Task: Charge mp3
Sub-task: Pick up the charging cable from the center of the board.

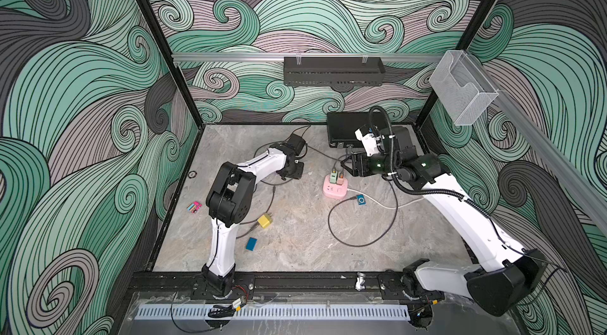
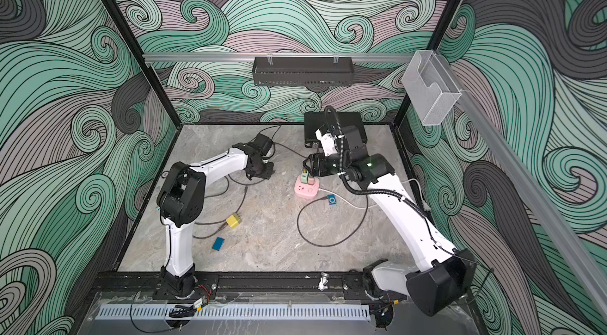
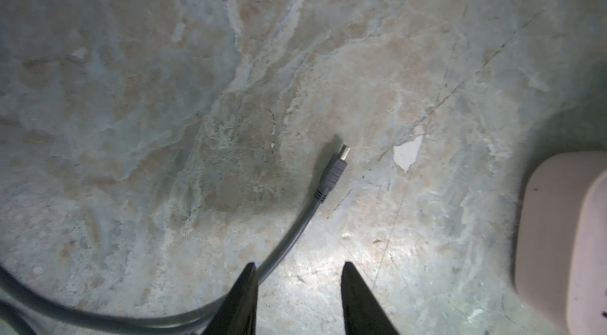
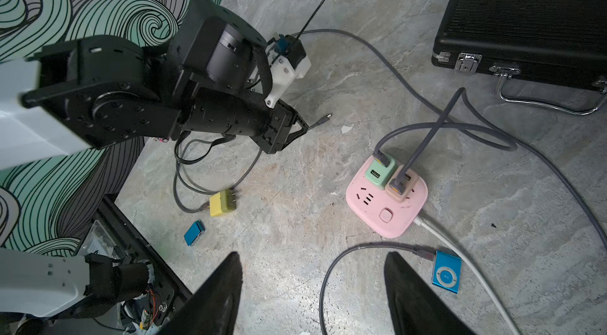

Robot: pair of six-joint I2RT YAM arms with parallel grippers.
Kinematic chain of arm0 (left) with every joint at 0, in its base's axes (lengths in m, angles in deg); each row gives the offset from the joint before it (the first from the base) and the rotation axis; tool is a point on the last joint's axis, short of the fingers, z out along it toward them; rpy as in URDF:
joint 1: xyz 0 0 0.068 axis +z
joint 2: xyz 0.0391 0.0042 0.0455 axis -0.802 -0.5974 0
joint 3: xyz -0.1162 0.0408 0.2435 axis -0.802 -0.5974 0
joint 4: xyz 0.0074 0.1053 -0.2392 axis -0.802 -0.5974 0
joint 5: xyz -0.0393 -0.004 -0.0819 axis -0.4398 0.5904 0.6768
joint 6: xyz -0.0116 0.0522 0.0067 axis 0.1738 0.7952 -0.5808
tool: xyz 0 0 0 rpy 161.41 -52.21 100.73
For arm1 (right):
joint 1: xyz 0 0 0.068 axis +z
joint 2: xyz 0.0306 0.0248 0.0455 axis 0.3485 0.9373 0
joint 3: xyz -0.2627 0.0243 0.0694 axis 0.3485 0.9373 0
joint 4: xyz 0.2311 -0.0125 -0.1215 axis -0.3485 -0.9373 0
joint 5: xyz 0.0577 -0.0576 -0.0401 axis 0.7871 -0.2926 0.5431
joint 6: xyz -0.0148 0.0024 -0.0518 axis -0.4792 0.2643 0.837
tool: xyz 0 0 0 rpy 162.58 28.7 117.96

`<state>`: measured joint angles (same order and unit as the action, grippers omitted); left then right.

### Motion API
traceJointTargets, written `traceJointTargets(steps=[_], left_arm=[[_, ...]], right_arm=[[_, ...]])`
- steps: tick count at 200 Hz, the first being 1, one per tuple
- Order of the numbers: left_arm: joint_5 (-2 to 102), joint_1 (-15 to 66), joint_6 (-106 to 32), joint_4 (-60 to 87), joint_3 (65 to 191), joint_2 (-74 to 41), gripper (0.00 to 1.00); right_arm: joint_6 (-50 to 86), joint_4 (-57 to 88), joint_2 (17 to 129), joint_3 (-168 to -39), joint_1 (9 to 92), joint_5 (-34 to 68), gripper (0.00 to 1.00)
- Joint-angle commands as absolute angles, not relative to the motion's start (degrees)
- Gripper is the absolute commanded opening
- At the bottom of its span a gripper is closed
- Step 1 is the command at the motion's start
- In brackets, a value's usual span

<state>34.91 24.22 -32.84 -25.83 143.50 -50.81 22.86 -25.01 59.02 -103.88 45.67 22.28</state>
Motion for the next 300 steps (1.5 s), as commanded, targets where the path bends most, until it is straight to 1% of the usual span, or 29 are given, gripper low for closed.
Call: traceJointTargets(steps=[1,21,39,71,121,151,178,207,229,254,263,272,276,300], left_arm=[[38.1,23.8,-28.9,-25.6,144.0,-52.7,0.41],[38.5,23.7,-27.9,-26.1,144.2,-53.8,0.40],[36.6,23.8,-28.1,-26.9,144.5,-55.0,0.39],[34.7,23.8,-29.0,-27.3,144.2,-56.1,0.34],[37.0,23.9,-29.0,-27.1,143.2,-57.6,0.18],[37.0,24.0,-28.0,-26.8,143.4,-57.9,0.07],[36.8,24.2,-25.4,-27.0,144.8,-57.4,0.00],[36.5,24.7,-21.8,-28.8,147.5,-56.7,0.00],[36.4,24.7,-19.5,-30.0,147.8,-55.1,0.09],[36.2,24.8,-17.5,-30.4,146.6,-52.6,0.15],[35.6,24.8,-16.9,-30.7,146.2,-52.3,0.19],[34.6,25.0,-16.6,-30.8,145.8,-52.2,0.27],[34.0,25.0,-16.7,-30.9,145.7,-52.3,0.29],[33.6,25.3,-16.9,-30.6,145.2,-54.3,0.30]], right_arm=[[21.8,-23.9,61.2,-105.9,45.9,23.7,0.68],[21.6,-23.6,62.6,-107.1,45.9,24.6,0.68],[21.4,-23.5,63.5,-108.2,46.0,25.1,0.68],[21.4,-24.4,64.9,-109.6,46.1,24.9,0.67],[22.2,-28.4,66.4,-109.8,46.7,21.8,0.64],[21.8,-27.9,66.1,-109.3,47.6,21.7,0.63],[21.5,-28.1,66.1,-109.4,47.9,21.7,0.63],[21.5,-28.4,66.1,-109.4,48.5,22.2,0.64],[21.6,-28.4,65.6,-108.9,48.8,22.0,0.64],[21.6,-27.7,65.0,-107.6,48.9,21.8,0.64],[21.6,-27.7,65.0,-107.3,48.8,21.8,0.64],[21.5,-27.8,65.1,-107.3,48.8,21.8,0.64],[21.5,-27.7,65.1,-107.4,48.9,21.9,0.64],[21.6,-27.6,65.0,-107.4,49.0,22.1,0.64]])
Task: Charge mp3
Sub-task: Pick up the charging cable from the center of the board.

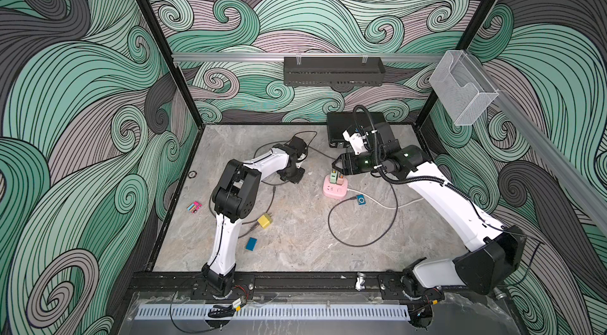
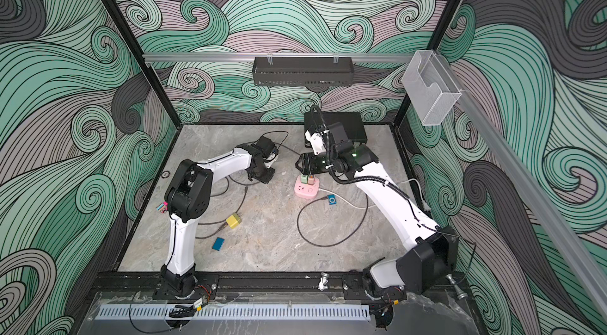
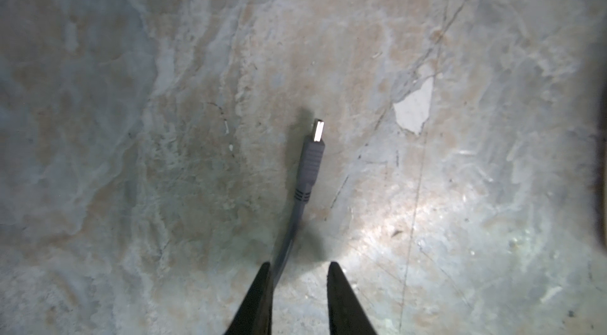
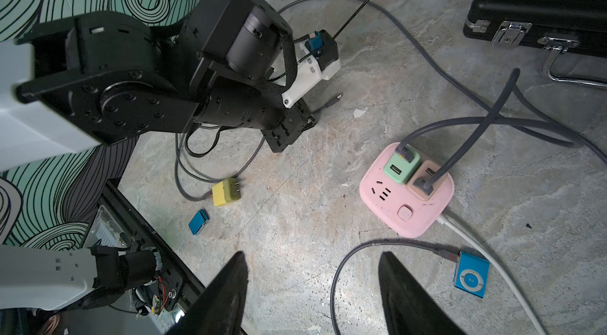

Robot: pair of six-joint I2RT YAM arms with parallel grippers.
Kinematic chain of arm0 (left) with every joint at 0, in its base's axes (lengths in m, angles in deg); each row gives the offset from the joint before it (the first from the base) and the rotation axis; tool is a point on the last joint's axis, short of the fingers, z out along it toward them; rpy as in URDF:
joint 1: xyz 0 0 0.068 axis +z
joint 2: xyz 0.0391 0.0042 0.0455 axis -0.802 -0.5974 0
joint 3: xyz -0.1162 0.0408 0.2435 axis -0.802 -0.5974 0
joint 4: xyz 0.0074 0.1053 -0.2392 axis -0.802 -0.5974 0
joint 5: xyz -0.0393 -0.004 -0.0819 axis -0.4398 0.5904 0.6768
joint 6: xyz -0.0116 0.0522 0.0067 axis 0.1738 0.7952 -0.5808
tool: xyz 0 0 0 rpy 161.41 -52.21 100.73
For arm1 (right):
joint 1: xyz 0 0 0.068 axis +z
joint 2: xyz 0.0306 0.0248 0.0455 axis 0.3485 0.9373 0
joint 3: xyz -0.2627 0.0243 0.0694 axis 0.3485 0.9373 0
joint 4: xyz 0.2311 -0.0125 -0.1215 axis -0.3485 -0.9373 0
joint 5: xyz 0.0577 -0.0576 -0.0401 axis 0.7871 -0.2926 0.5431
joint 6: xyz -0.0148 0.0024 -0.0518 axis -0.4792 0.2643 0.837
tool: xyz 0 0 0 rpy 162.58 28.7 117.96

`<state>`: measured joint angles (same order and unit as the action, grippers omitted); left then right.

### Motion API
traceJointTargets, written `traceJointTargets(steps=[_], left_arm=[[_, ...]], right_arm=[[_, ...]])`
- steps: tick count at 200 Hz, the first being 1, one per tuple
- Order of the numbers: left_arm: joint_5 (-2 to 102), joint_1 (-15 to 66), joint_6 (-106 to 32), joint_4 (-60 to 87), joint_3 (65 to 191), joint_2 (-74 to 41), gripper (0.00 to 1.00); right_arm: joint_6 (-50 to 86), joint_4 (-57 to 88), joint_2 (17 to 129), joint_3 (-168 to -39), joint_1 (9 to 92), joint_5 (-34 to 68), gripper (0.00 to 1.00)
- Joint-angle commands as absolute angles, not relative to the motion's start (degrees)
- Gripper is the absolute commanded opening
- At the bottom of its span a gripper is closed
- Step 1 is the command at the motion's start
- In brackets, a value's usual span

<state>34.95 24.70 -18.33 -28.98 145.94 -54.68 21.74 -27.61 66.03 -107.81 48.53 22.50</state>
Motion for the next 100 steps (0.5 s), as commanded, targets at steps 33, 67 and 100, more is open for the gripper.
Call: traceJointTargets(steps=[33,67,100], left_arm=[[33.4,25.4,-17.0,-27.9,143.7,-54.2,0.30],[37.3,26.2,-14.9,-30.0,146.0,-57.2,0.27],[48.1,26.6,-11.0,-31.4,146.8,-59.4,0.17]], right_arm=[[21.8,-27.8,64.5,-107.6,49.0,21.7,0.64],[21.8,-27.8,64.8,-107.8,49.1,22.4,0.64],[22.1,-27.7,64.5,-107.7,49.1,22.4,0.64]])
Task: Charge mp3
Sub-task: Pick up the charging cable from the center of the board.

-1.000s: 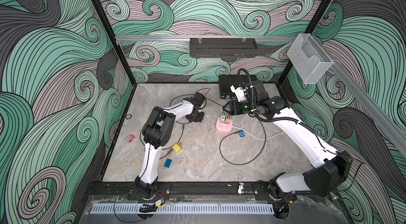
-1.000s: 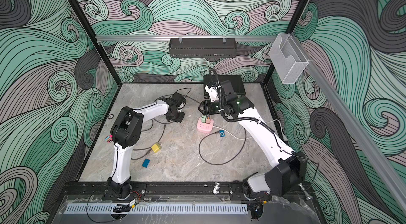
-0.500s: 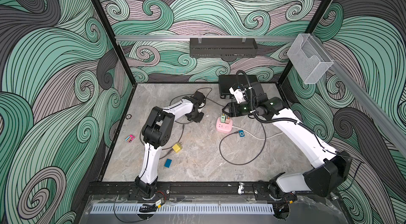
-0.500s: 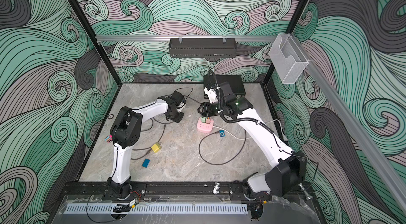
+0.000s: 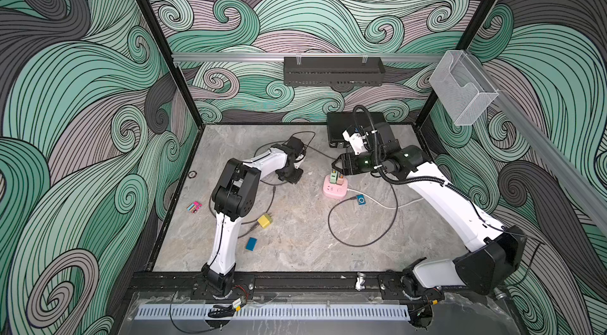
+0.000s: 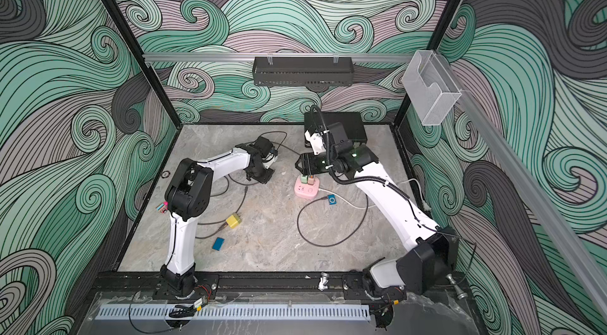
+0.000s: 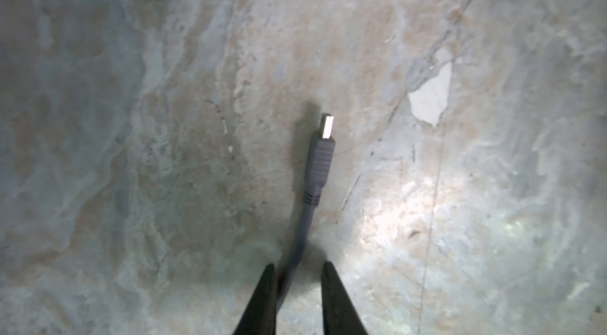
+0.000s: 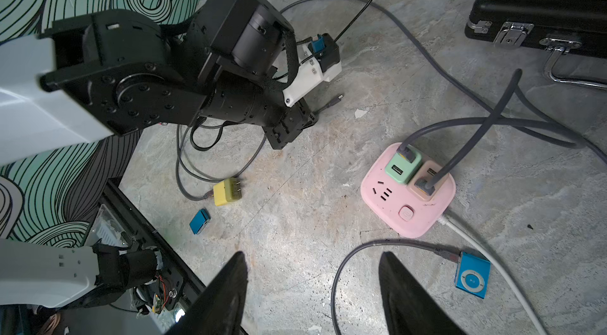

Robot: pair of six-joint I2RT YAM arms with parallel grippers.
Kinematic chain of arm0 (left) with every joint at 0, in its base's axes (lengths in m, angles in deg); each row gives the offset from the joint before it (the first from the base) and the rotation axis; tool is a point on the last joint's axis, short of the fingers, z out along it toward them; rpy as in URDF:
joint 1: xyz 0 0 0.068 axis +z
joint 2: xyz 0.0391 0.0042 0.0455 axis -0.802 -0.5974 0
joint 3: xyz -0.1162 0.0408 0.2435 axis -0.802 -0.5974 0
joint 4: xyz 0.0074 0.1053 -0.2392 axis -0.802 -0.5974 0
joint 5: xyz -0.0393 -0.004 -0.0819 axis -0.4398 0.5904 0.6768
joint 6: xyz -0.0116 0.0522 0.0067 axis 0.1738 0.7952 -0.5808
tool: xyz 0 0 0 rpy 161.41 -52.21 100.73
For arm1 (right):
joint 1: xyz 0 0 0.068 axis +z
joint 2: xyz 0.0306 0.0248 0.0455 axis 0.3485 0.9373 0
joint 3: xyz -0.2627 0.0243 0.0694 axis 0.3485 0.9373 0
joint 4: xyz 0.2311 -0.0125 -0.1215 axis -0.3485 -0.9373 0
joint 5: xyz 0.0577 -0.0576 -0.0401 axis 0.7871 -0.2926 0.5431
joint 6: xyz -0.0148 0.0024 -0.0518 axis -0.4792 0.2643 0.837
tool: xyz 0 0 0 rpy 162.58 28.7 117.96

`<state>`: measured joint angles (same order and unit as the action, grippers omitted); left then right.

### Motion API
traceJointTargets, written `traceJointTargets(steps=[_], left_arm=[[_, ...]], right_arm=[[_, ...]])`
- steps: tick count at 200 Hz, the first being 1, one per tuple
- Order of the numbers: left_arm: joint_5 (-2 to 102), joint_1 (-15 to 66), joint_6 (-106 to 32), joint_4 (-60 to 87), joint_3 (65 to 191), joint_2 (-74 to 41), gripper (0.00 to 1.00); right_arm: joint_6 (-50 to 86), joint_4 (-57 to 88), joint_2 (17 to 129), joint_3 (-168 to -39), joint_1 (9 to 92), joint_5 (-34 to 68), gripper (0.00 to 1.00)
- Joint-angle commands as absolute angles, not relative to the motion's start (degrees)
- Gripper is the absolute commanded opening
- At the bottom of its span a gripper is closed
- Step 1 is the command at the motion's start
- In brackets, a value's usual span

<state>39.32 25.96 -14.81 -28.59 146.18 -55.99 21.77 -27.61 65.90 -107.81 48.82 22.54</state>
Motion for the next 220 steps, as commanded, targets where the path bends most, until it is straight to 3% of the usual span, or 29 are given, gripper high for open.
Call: traceJointTargets(steps=[1,18,105,166,220], left_arm=[[48.3,26.6,-10.9,-31.4,146.8,-59.5,0.16],[50.9,27.1,-9.6,-32.6,148.2,-61.2,0.00],[54.8,29.3,-9.3,-35.9,158.9,-57.9,0.00],[58.7,29.4,-10.6,-37.4,157.8,-50.7,0.00],[71.3,31.2,-19.8,-31.2,152.4,-35.4,0.00]], right_arm=[[22.1,-27.8,64.5,-107.7,49.1,22.4,0.64],[22.6,-28.0,64.3,-107.7,49.1,22.4,0.64],[23.3,-28.0,62.9,-106.4,49.1,21.5,0.64],[22.0,-26.4,63.7,-104.8,49.2,23.2,0.64],[13.8,-8.9,66.4,-98.4,50.5,31.8,0.61]])
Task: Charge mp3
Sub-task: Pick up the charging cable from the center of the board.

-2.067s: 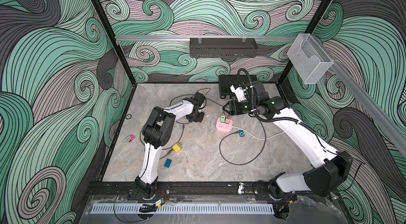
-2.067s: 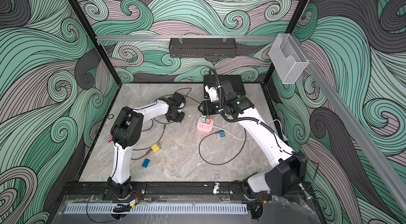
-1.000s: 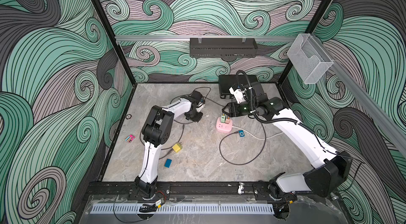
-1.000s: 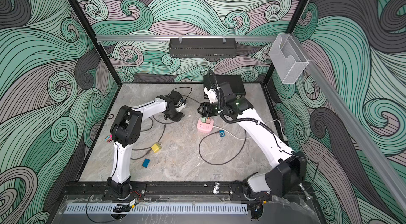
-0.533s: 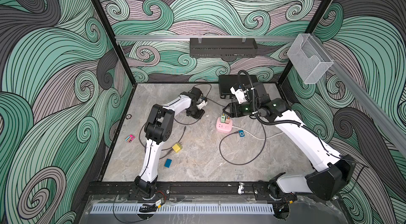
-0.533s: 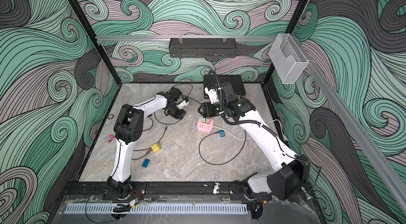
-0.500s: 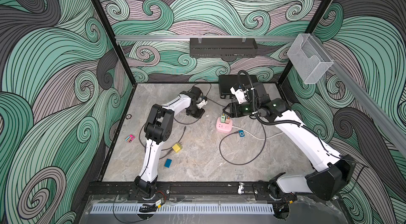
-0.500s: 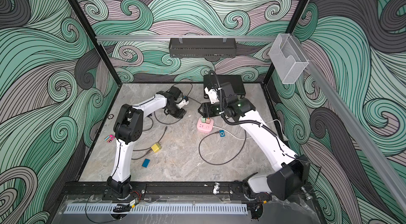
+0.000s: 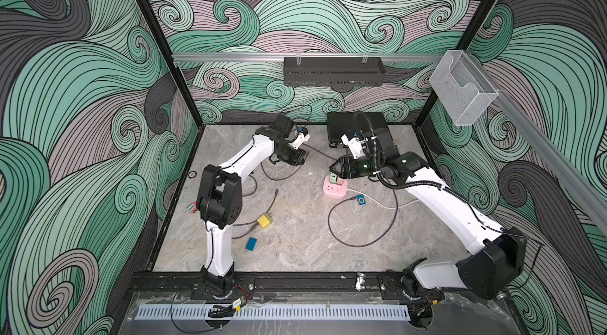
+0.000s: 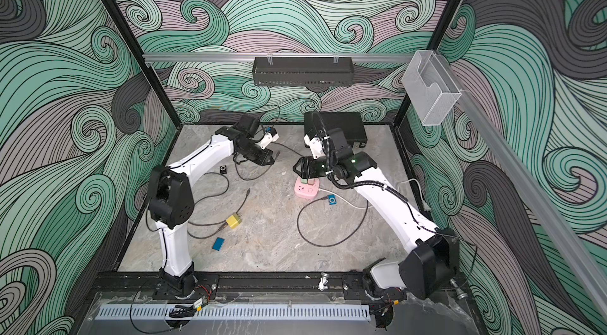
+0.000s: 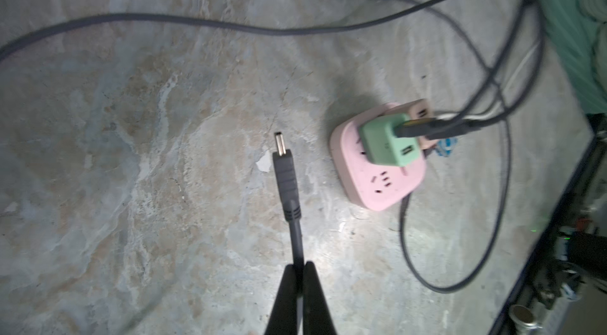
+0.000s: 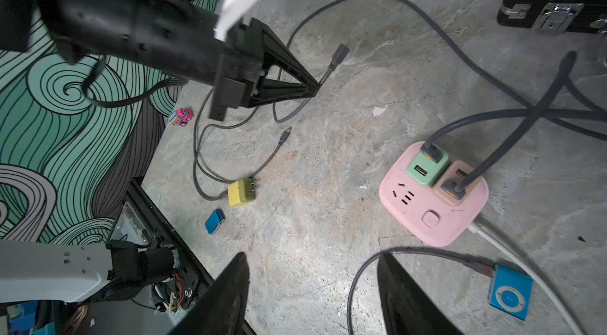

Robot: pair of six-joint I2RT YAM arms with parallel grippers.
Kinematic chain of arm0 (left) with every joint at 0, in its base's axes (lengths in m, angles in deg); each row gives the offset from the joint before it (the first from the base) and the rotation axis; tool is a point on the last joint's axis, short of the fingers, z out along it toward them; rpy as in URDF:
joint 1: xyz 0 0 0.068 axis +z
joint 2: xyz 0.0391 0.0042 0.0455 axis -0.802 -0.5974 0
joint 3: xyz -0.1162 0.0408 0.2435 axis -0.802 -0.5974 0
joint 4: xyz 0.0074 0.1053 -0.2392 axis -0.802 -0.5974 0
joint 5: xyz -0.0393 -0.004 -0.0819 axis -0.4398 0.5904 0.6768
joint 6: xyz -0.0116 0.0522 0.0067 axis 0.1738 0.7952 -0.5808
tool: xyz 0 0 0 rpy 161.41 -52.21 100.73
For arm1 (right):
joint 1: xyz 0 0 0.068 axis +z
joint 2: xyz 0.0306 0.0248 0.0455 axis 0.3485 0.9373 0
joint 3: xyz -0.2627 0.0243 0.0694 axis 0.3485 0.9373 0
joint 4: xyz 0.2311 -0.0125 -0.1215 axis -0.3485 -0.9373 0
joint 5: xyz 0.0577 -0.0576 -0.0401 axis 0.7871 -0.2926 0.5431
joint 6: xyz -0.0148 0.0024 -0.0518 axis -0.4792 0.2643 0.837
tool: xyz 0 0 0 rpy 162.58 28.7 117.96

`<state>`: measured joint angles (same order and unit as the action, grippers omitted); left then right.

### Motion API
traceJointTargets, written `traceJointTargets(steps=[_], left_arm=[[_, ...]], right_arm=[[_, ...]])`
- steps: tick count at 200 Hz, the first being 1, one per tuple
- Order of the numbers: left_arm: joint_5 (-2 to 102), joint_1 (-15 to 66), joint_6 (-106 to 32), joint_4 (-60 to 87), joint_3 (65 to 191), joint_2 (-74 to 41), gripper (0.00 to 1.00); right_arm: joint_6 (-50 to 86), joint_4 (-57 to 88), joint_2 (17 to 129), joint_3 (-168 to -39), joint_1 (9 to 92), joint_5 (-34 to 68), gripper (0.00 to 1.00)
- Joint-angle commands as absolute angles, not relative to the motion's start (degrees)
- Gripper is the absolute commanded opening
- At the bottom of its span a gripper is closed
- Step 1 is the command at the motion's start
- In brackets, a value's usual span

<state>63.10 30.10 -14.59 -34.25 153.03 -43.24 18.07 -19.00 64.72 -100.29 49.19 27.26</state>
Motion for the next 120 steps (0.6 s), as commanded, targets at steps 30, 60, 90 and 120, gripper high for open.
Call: traceJointTargets(steps=[30,60,90,120], left_arm=[[74.1,31.5,-24.2,-28.6,150.5,-28.6,0.00],[76.2,31.6,-29.2,-24.9,147.8,-23.2,0.00],[77.6,31.8,-35.4,-17.6,142.2,-17.7,0.00],[78.7,31.9,-39.2,-13.0,138.0,-12.7,0.00]], right_arm=[[14.1,-2.1,67.3,-97.4,53.0,32.4,0.62],[15.2,4.2,67.1,-95.3,55.5,32.9,0.63],[14.7,15.0,65.2,-90.3,57.9,31.2,0.65],[14.0,23.0,64.0,-86.9,59.1,30.6,0.66]])
